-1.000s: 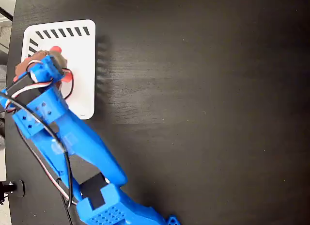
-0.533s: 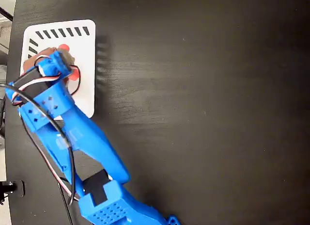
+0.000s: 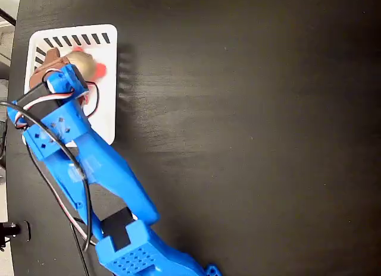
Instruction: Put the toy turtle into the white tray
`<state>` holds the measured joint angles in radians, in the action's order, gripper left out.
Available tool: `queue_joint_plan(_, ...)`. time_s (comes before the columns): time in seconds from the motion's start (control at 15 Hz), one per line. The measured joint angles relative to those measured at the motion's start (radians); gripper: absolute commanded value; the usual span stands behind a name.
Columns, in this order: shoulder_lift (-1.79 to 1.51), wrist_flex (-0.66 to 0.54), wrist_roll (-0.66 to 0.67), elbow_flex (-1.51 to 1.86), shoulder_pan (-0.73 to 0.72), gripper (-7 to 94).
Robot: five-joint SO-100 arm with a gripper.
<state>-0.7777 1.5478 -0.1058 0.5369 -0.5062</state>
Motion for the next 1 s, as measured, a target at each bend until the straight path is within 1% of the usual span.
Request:
queue_joint_plan(0.07, 0.000, 0.008, -0.003, 0.000, 0.000, 57)
queue_joint_plan(0.13, -0.003, 0.018, -0.009, 0.006, 0.000, 50)
queue_joint_plan(0.27, -0.077, 0.015, -0.017, 0.052, 0.006, 28)
queue_joint_plan(0.33, -0.160, -0.008, -0.028, 0.110, 0.014, 16)
queue_joint_plan(0.47, -0.368, -0.080, -0.029, 0.305, 0.035, -1)
queue_joint_plan(0.6, -0.629, -0.219, -0.028, 0.569, 0.058, -1)
queue_joint_plan(0.73, -0.902, -0.350, 0.003, 0.839, 0.103, -1)
queue_joint_plan(0.8, -1.039, -0.380, 0.014, 0.957, 0.138, -1)
queue_joint_plan(1.0, -1.313, -0.419, 0.005, 1.197, 0.259, -1)
